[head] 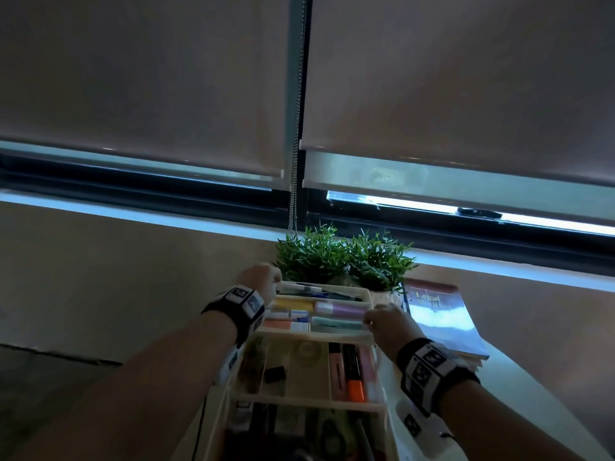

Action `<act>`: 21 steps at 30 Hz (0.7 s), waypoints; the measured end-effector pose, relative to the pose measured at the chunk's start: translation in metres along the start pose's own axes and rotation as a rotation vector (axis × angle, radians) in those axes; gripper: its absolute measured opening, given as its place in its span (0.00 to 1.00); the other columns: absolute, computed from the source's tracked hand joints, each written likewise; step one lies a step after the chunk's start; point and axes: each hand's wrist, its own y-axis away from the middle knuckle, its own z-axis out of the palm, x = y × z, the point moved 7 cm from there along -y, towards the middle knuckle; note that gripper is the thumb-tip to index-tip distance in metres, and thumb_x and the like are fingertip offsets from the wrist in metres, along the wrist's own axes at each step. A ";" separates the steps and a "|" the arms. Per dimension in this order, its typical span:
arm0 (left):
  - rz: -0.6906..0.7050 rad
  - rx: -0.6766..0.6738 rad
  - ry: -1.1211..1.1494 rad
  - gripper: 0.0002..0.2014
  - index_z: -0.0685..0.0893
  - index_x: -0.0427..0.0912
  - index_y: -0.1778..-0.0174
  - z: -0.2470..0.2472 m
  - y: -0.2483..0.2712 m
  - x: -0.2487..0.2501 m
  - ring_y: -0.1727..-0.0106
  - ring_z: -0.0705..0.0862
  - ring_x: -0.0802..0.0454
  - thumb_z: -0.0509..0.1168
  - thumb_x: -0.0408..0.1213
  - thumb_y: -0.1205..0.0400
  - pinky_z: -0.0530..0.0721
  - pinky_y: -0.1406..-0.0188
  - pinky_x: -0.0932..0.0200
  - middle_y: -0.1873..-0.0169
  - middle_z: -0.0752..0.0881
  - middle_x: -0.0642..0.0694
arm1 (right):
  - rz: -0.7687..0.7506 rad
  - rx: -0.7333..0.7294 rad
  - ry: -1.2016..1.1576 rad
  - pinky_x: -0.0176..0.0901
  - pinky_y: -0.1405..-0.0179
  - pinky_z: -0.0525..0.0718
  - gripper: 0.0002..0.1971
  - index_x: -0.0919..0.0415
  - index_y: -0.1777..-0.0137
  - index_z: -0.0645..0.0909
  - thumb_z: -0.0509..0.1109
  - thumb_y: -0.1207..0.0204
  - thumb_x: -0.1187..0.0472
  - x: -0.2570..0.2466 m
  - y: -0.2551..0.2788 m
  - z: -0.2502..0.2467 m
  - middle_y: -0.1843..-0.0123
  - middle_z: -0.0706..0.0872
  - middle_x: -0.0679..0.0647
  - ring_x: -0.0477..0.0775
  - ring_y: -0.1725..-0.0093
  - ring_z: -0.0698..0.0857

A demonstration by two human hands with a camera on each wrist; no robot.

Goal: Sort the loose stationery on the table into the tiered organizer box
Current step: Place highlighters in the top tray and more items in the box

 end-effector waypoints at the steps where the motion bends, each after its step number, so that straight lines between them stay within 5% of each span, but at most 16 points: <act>1: 0.007 -0.015 -0.007 0.13 0.86 0.41 0.43 0.006 -0.004 0.001 0.42 0.84 0.43 0.58 0.28 0.18 0.80 0.44 0.54 0.40 0.85 0.41 | -0.015 -0.011 0.010 0.43 0.38 0.76 0.15 0.55 0.43 0.85 0.59 0.21 0.65 -0.001 -0.001 0.002 0.41 0.85 0.54 0.56 0.39 0.79; 6: 0.000 -0.058 -0.070 0.15 0.84 0.42 0.39 0.019 -0.011 0.006 0.37 0.80 0.42 0.58 0.31 0.18 0.79 0.39 0.52 0.37 0.83 0.40 | -0.052 0.021 -0.015 0.44 0.37 0.76 0.17 0.55 0.38 0.82 0.58 0.21 0.66 -0.006 0.001 0.004 0.37 0.83 0.54 0.57 0.37 0.78; 11: 0.005 0.003 -0.078 0.18 0.79 0.42 0.32 0.013 0.008 0.004 0.33 0.74 0.41 0.57 0.35 0.17 0.74 0.34 0.49 0.34 0.78 0.41 | -0.033 0.175 -0.201 0.53 0.44 0.81 0.14 0.62 0.43 0.84 0.65 0.26 0.69 0.003 0.029 -0.004 0.46 0.85 0.62 0.64 0.44 0.81; 14: 0.048 0.071 -0.011 0.16 0.81 0.41 0.35 0.005 0.037 0.015 0.35 0.75 0.41 0.60 0.34 0.19 0.74 0.35 0.49 0.37 0.80 0.41 | -0.023 0.212 -0.321 0.43 0.47 0.78 0.11 0.64 0.47 0.85 0.67 0.27 0.70 0.011 0.063 -0.008 0.49 0.85 0.59 0.58 0.48 0.82; 17: 0.102 0.081 0.032 0.14 0.84 0.41 0.40 0.004 0.086 0.038 0.36 0.77 0.39 0.64 0.34 0.21 0.75 0.37 0.48 0.38 0.81 0.40 | 0.002 0.114 -0.357 0.37 0.53 0.75 0.09 0.61 0.49 0.86 0.66 0.25 0.66 0.019 0.109 -0.004 0.53 0.86 0.53 0.52 0.54 0.83; 21: 0.131 -0.087 0.117 0.13 0.85 0.43 0.42 0.025 0.173 0.071 0.36 0.77 0.44 0.65 0.40 0.21 0.74 0.36 0.51 0.40 0.80 0.43 | 0.043 -0.227 -0.337 0.35 0.56 0.73 0.08 0.58 0.47 0.85 0.65 0.22 0.61 0.028 0.184 0.024 0.56 0.83 0.50 0.49 0.56 0.80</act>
